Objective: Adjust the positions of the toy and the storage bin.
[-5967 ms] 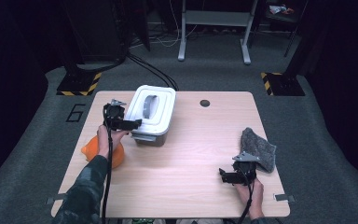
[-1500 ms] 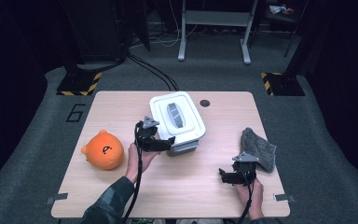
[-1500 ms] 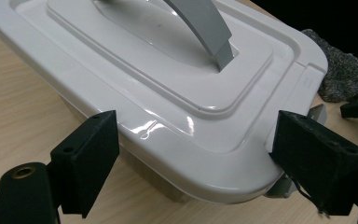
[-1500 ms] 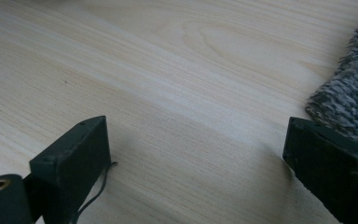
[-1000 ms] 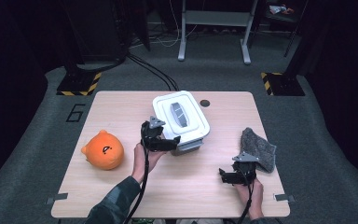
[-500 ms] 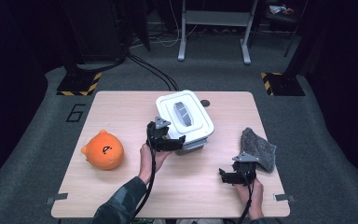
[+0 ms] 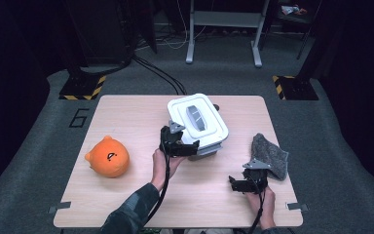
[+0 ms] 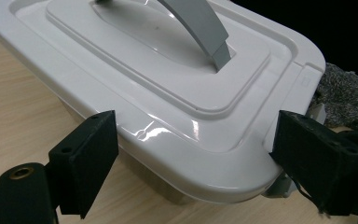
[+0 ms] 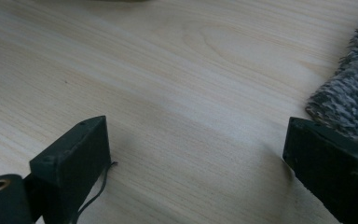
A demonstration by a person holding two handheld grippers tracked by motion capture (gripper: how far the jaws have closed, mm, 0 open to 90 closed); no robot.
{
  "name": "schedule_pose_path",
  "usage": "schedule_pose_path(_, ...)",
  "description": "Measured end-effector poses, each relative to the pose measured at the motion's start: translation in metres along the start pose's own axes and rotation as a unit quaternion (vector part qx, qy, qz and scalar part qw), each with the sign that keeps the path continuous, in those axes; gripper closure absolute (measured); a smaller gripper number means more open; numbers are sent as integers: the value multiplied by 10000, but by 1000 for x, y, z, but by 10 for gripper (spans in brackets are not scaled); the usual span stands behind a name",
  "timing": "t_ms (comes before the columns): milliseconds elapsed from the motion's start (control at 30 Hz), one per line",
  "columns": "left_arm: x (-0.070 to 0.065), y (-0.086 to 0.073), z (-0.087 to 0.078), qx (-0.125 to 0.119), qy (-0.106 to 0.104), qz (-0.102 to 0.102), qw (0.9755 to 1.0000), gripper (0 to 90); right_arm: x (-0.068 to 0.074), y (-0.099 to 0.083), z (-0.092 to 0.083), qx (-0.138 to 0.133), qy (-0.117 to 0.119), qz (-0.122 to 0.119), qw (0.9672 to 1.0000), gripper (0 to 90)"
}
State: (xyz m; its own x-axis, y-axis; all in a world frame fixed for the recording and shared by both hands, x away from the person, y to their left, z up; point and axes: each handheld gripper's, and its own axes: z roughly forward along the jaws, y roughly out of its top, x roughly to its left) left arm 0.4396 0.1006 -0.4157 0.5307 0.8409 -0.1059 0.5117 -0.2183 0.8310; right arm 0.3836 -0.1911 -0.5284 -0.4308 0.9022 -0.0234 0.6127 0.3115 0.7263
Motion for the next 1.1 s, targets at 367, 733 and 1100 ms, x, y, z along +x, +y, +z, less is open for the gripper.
schedule_pose_path(367,14,-5,-15,-247,293,-45,9993,126,0,0,0,6,-1,40,10000,63)
schedule_pose_path(733,23,-38,-47,-199,303,218,9991,120,1,1,-1,26,44,16,10000,51)
schedule_pose_path(1100,15,-100,-50,428,145,759,9961,119,-11,12,-33,-367,193,64,9991,35)
